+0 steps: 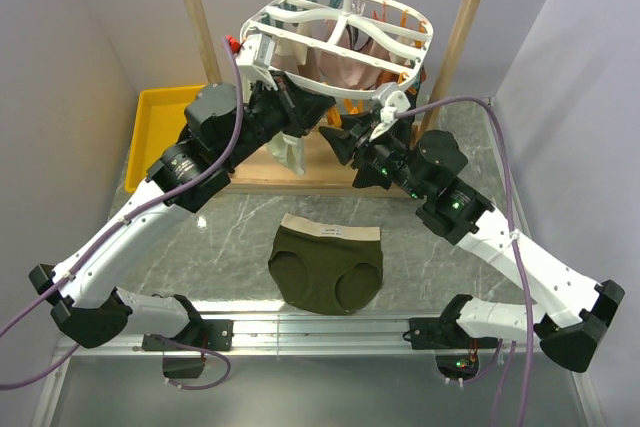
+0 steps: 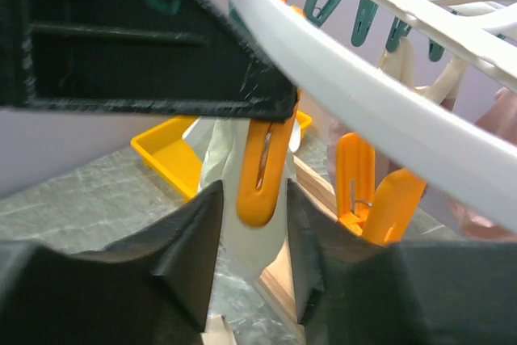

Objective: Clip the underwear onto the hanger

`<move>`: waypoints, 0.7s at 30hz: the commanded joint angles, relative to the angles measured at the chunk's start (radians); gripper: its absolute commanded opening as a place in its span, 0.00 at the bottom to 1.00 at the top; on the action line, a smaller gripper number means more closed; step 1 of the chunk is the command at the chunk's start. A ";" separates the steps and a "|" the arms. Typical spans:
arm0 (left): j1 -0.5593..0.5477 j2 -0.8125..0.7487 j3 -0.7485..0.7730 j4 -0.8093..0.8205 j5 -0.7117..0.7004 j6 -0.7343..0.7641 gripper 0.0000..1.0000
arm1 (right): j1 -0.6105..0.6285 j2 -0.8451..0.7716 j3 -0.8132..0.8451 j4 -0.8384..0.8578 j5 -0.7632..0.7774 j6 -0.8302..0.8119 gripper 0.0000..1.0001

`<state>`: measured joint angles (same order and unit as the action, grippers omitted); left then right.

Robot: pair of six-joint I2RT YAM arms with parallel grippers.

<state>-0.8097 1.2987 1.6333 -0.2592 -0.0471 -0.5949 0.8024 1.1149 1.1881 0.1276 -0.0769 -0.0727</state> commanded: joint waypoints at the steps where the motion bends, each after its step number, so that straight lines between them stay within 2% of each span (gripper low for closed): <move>1: 0.004 0.001 0.030 0.037 0.000 0.009 0.00 | 0.003 -0.049 -0.021 -0.003 -0.012 0.004 0.46; 7: 0.007 0.001 0.023 0.040 0.003 0.010 0.00 | 0.003 -0.148 -0.168 -0.049 -0.105 0.010 0.43; 11: 0.009 -0.001 0.013 0.044 0.007 0.006 0.00 | 0.021 -0.152 -0.245 -0.146 -0.162 0.036 0.43; 16: 0.010 0.001 0.013 0.046 0.007 0.004 0.00 | 0.069 -0.087 -0.343 -0.203 -0.201 -0.030 0.52; 21: 0.010 -0.001 0.011 0.048 0.006 0.004 0.00 | 0.078 0.032 -0.348 -0.204 -0.205 -0.093 0.59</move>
<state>-0.8062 1.3006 1.6329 -0.2546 -0.0463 -0.5911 0.8757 1.1027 0.8291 -0.0776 -0.2642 -0.1112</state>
